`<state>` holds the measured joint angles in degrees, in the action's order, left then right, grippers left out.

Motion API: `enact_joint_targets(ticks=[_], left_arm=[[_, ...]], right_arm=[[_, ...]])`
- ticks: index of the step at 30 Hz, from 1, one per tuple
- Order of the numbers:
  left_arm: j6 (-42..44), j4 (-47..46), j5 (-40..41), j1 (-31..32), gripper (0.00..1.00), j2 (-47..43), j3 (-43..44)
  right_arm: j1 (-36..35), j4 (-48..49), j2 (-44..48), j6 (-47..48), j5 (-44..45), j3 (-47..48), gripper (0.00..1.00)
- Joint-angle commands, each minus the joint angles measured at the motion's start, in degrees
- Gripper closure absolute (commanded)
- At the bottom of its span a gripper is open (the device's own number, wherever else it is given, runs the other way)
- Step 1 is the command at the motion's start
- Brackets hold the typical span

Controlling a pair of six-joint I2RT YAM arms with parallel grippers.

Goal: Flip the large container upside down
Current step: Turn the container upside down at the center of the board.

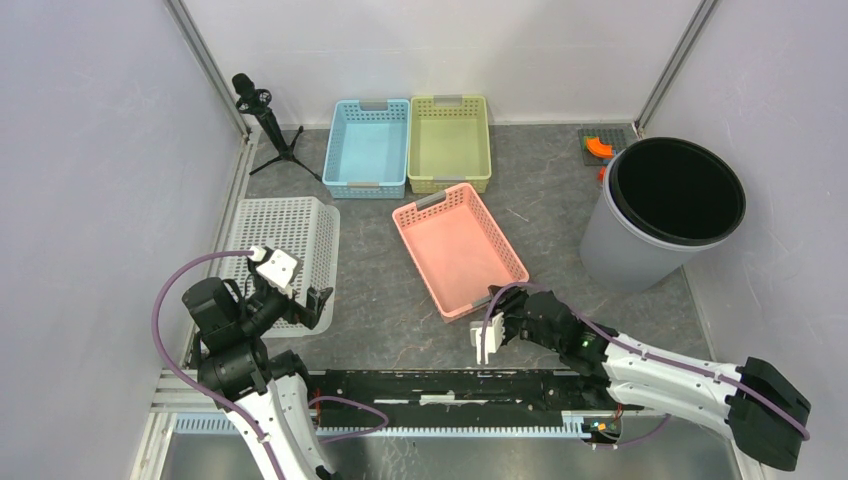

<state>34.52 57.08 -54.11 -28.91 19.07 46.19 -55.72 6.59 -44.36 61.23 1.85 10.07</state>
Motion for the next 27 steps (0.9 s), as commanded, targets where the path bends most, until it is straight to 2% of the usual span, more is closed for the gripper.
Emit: enact_joint_targets(ticks=[1,8,12,16,21,27], left_arm=[[0.6,-1.4,-0.6,-0.8,0.0,-0.3,-0.1],[0.6,-1.4,-0.6,-0.9,0.0,-0.4,-0.1],[0.6,-1.4,-0.6,-1.0,0.0,-0.4,-0.1],[0.6,-1.4,-0.6,-1.1,0.0,-0.4,-0.1],[0.6,-1.4,-0.8,-1.1,0.0,-0.4,-0.1],[0.6,-1.4,-0.7,-1.2,0.0,-0.3,-0.1]], right_arm=[[-1.2,5.4,-0.9,0.7,2.7,-1.2,0.58],[-2.3,6.7,-1.2,0.5,4.2,-1.2,0.65],[-3.0,6.1,-1.9,0.8,4.1,-0.9,0.82],[-3.2,2.6,-1.9,-0.7,1.7,1.4,0.89],[-3.2,-5.1,-0.1,-4.1,-2.4,6.6,0.92],[-1.1,-16.0,0.6,-7.8,-13.2,15.1,0.93]])
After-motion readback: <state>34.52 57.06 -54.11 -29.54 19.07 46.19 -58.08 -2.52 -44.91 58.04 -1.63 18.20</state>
